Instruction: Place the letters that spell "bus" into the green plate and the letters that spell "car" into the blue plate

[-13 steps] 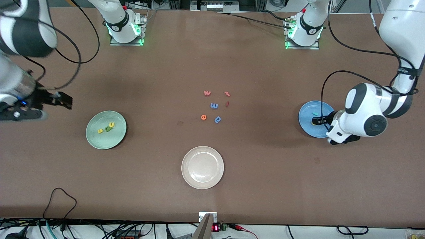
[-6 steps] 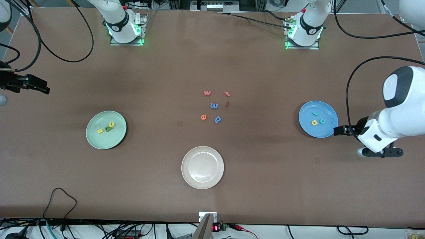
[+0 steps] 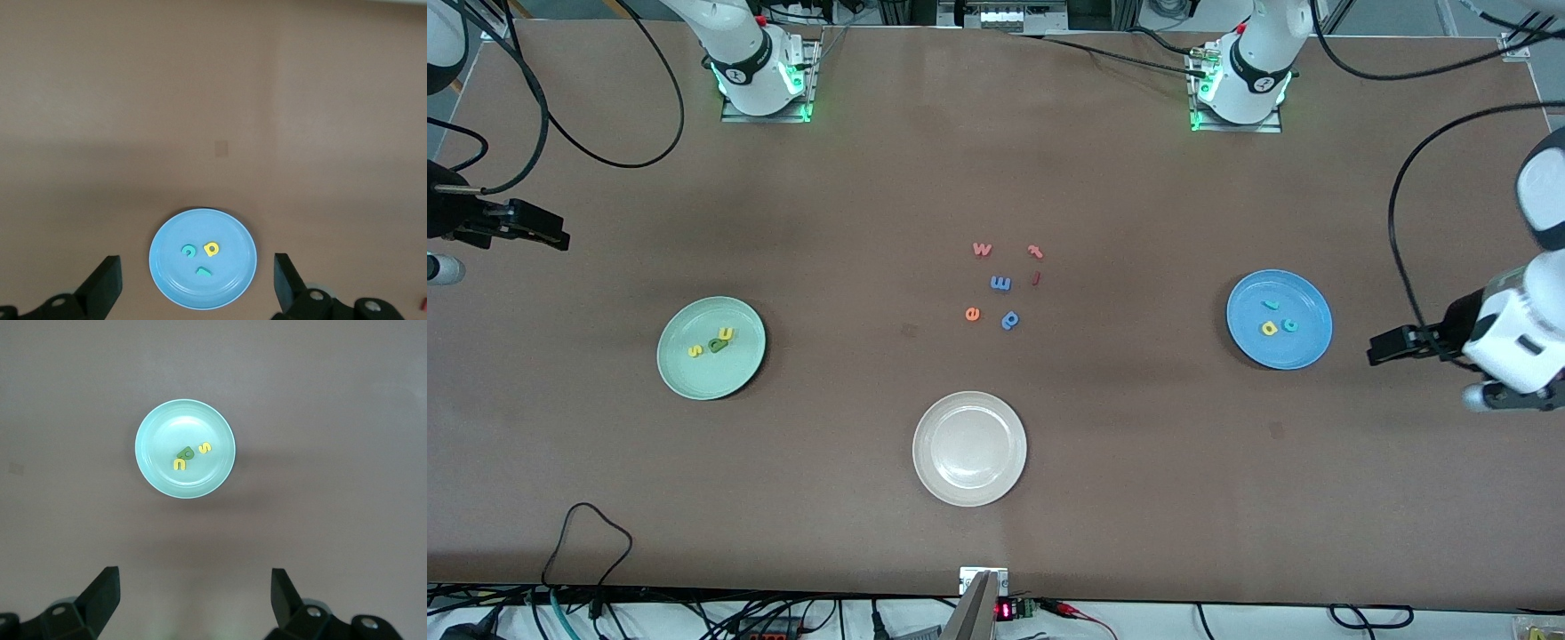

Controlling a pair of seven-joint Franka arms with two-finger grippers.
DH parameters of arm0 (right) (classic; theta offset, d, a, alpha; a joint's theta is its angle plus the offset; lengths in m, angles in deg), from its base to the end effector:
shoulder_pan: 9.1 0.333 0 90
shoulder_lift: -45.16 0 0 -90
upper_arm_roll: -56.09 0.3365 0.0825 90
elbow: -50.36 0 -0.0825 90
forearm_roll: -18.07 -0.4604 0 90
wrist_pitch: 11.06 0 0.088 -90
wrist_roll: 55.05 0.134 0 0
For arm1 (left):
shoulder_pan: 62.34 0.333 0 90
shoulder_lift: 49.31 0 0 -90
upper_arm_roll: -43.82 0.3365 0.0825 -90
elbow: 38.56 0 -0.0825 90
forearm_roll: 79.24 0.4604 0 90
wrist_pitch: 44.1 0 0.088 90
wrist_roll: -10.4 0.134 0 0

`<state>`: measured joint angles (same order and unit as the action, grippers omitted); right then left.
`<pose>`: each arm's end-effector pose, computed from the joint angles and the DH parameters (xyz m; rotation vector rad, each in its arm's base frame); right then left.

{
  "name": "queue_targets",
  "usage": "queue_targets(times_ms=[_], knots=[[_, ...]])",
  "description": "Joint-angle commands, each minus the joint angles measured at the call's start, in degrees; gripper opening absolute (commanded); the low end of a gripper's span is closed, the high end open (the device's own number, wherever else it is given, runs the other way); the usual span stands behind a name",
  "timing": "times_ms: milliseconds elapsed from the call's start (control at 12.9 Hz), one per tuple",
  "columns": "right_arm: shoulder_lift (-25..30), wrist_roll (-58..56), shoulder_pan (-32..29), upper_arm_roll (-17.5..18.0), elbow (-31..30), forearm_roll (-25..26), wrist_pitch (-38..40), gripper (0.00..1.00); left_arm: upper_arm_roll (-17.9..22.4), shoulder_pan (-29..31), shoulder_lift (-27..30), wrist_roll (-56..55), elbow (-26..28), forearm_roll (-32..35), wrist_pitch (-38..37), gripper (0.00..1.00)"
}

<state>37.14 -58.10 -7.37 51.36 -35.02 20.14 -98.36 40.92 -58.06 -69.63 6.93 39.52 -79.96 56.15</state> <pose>0.6653 -0.0366 0.5676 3.0950 0.0020 -0.1678 0.7536 0.0221 0.5035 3.1075 0.1401 0.0501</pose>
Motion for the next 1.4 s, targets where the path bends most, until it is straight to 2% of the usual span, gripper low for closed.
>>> queue_targets(times_ms=[0, 78, 388, 698, 1318], knots=[[-0.7, -1.3, 0.2, -0.8, 1.9, -0.7, 1.5, 1.0, 7.2, -4.5, 6.5, 3.6, 2.6, -2.9, -3.5, 1.0], [-0.7, -1.2, 0.2, -0.8, 1.9, -0.7, 1.5, 1.0, 7.2, -4.5, 7.4, 3.5, 3.0, -2.9, -5.5, 1.0], [-0.8, -1.3, 0.1, -0.8, 1.9, -0.7, 1.3, 1.0, 6.8, -4.8, 12.8, 3.0, 10.4, -2.5, -4.4, 1.0], [-0.9, -1.3, 0.1, -0.8, 1.9, -0.7, 1.3, 1.0, 5.3, -4.4, 20.0, 2.7, 21.6, -2.3, 0.3, 1.0], [-1.4, -2.9, 0.0, -1.1, 1.9, -0.7, 1.4, 1.0, 4.9, -4.1, 22.7, 2.8, 22.6, -1.8, -4.0, 1.0]])
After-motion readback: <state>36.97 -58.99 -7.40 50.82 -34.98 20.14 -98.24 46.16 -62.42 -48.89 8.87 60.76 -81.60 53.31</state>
